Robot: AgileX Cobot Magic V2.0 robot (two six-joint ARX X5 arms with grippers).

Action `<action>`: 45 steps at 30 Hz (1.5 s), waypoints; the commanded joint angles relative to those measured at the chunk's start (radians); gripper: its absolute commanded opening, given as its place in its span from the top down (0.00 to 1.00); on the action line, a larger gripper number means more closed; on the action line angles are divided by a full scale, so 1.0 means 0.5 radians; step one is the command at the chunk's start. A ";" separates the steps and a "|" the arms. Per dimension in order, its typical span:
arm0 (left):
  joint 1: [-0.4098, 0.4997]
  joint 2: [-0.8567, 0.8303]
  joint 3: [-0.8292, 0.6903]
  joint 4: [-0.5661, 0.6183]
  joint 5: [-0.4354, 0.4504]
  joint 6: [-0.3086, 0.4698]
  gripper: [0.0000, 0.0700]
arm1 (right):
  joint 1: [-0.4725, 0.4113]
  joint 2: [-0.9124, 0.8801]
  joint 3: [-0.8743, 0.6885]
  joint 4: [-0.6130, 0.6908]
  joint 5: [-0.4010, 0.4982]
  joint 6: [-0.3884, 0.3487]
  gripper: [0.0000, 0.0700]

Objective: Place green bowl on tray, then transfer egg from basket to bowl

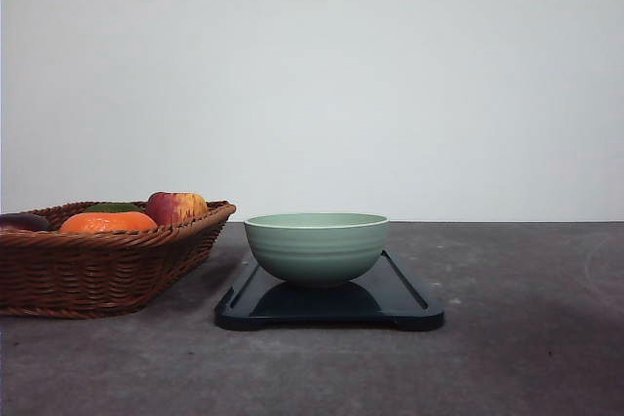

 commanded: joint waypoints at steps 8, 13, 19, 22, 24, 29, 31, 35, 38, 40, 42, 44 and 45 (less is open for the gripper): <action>0.001 -0.002 -0.039 0.025 -0.005 0.002 1.00 | -0.010 0.001 -0.009 0.014 -0.005 0.041 0.98; 0.001 -0.002 -0.039 0.025 -0.005 0.002 1.00 | -0.010 0.001 -0.009 0.014 -0.005 0.041 0.98; 0.001 -0.002 -0.039 0.025 -0.005 0.002 1.00 | -0.010 0.001 -0.009 0.014 -0.005 0.041 0.98; 0.001 -0.002 -0.039 0.025 -0.005 0.002 1.00 | -0.010 0.001 -0.009 0.014 -0.005 0.041 0.98; 0.001 -0.002 -0.039 0.025 -0.005 0.002 1.00 | -0.010 0.001 -0.009 0.014 -0.005 0.041 0.98; 0.001 -0.002 -0.039 0.025 -0.006 0.002 1.00 | -0.010 0.001 -0.009 0.014 -0.005 0.041 0.98; 0.001 -0.002 -0.039 0.025 -0.006 0.002 1.00 | -0.010 0.001 -0.009 0.014 -0.005 0.041 0.98; 0.001 -0.002 -0.039 0.025 -0.005 0.002 1.00 | -0.010 0.001 -0.009 0.014 -0.005 0.041 0.98; 0.001 -0.002 -0.039 0.025 -0.005 0.002 1.00 | -0.010 0.001 -0.009 0.014 -0.005 0.041 0.98; 0.001 -0.002 -0.039 0.025 -0.005 0.002 1.00 | -0.010 0.001 -0.009 0.014 -0.005 0.041 0.98; 0.001 -0.002 -0.039 0.025 -0.005 0.002 1.00 | -0.010 0.001 -0.009 0.014 -0.005 0.041 0.98; 0.001 -0.002 -0.039 0.025 -0.006 0.002 1.00 | -0.010 0.001 -0.009 0.014 -0.005 0.041 0.98; 0.001 -0.002 -0.039 0.025 -0.005 0.002 1.00 | -0.010 0.001 -0.009 0.014 -0.005 0.041 0.98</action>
